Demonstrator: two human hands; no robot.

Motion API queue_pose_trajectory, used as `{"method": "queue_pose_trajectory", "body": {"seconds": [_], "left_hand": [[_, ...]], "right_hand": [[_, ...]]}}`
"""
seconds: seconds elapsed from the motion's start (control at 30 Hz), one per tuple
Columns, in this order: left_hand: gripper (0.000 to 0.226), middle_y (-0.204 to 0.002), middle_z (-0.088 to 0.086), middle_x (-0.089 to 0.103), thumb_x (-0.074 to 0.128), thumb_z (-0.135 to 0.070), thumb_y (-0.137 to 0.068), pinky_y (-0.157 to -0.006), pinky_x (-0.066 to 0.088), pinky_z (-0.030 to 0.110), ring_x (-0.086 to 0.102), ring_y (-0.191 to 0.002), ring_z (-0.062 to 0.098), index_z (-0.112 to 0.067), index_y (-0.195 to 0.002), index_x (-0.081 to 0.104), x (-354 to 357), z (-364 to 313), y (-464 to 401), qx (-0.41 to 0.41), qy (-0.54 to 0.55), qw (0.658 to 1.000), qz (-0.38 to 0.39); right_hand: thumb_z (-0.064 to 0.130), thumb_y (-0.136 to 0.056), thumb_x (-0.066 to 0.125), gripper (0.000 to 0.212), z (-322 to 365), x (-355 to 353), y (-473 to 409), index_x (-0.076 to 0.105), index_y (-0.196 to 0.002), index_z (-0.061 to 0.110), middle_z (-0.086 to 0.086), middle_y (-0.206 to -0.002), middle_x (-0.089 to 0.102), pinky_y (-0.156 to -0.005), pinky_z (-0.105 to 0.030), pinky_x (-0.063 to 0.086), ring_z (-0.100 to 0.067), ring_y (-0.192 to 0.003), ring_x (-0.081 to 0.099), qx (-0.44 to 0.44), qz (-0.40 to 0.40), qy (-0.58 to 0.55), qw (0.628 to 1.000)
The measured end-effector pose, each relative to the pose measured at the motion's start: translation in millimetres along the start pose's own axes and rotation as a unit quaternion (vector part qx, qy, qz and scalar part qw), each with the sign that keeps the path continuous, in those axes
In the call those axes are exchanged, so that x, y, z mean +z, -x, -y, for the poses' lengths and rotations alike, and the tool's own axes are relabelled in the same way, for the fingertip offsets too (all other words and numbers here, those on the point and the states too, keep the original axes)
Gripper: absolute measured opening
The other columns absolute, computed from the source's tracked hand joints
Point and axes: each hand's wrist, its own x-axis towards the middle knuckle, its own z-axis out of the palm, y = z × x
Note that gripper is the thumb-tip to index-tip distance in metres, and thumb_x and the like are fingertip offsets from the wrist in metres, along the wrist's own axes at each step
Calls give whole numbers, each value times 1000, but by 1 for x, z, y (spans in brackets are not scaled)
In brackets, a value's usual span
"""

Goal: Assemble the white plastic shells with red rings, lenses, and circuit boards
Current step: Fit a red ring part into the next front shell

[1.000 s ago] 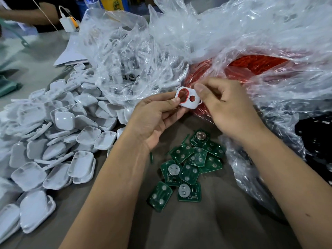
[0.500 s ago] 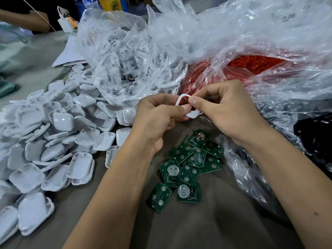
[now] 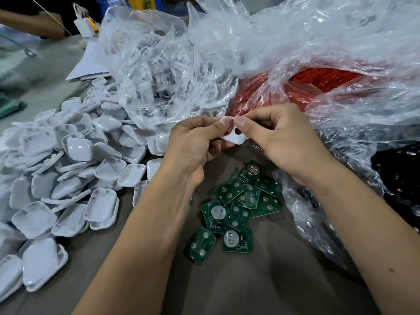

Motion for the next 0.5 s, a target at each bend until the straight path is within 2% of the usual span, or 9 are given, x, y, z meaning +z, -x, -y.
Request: {"method": "queue_pose_trajectory", "body": {"seconds": [0.03,0.17,0.27,0.37,0.43,0.5], "left_hand": [[10,-67,9,72,77,-5,-84,-43,43,13,64,-50,13,-4,-77,71,0,1,-1,-1,6,1000,-2],[9,-70,13,72,77,-5,-86,-43,45,14,62,-53,15,-3,-79,72,3,4,-2,8,6,1000,-7],[3,-73,11,74,79,-7,-88,-51,52,18,64,-56,16,-7,-89,76,2,6,-2,88,-59,994,-4],[20,-94,-1,79,82,-8,-87,-68,62,28,75,-76,12,-18,-104,79,-2,9,-4,218,-233,948,-12],[21,-102,-6,78,79,-5,-86,-79,63,32,75,-89,8,-18,-102,80,-1,11,-3,278,-294,914,13],[24,-102,-9,77,75,-4,-84,-85,62,30,73,-93,4,-17,-103,81,0,13,-1,317,-335,887,39]], "right_hand": [[28,-96,75,10,0,0,0,82,-92,22,9,-79,79,-64,-15,53,-3,-72,73,5,6,-12,1000],[19,-91,80,3,0,-1,0,81,-94,19,4,-81,80,-71,-31,63,-13,-77,78,5,-5,-41,999],[19,-88,83,7,-2,-1,-1,77,-88,22,0,-74,77,-61,-23,58,-12,-68,75,-1,-36,-52,998],[18,-88,83,9,-6,0,-4,75,-85,20,1,-70,76,-54,-16,51,-8,-59,70,4,-81,-54,995],[17,-89,82,12,-6,-1,-5,75,-80,20,4,-68,76,-51,-14,48,-3,-55,67,11,-106,-78,991],[16,-90,80,15,-5,-3,-5,74,-78,19,6,-62,72,-47,-11,44,0,-49,61,22,-112,-105,988]]}}
